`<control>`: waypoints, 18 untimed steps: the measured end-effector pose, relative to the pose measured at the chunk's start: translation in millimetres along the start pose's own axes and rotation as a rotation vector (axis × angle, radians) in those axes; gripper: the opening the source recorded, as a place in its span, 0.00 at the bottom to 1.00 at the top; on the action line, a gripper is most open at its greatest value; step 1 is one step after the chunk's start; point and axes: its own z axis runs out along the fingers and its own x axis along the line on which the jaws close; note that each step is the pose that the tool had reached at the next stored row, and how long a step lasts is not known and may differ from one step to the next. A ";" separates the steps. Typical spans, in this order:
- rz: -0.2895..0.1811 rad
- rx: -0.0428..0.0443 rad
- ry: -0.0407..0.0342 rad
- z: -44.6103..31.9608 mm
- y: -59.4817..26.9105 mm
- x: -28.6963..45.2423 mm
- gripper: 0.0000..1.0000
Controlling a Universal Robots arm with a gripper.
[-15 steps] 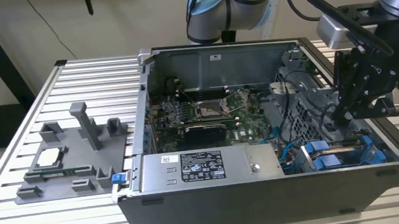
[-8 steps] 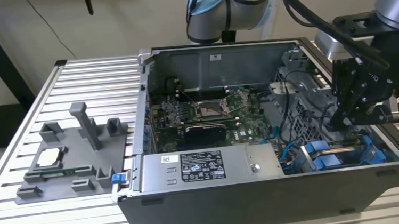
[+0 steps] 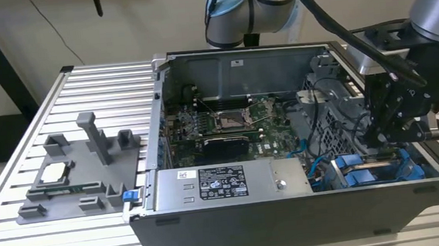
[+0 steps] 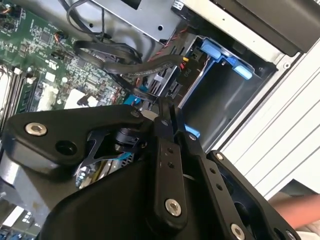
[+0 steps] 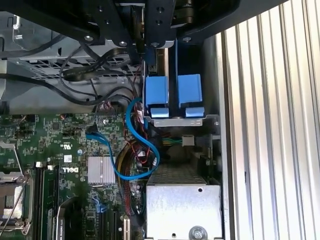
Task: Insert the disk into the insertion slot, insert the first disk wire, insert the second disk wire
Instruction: 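Insert the second disk wire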
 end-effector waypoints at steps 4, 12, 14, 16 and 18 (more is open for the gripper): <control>-0.010 0.0107 0.0006 3.1 0.0 0.3 0.00; -0.023 0.0349 0.0037 8.4 0.2 1.4 0.00; -0.026 0.0441 0.0042 9.7 0.2 1.7 0.00; -0.026 0.0482 0.0063 11.0 0.1 1.8 0.00; -0.027 0.0501 0.0092 12.8 0.3 2.0 0.00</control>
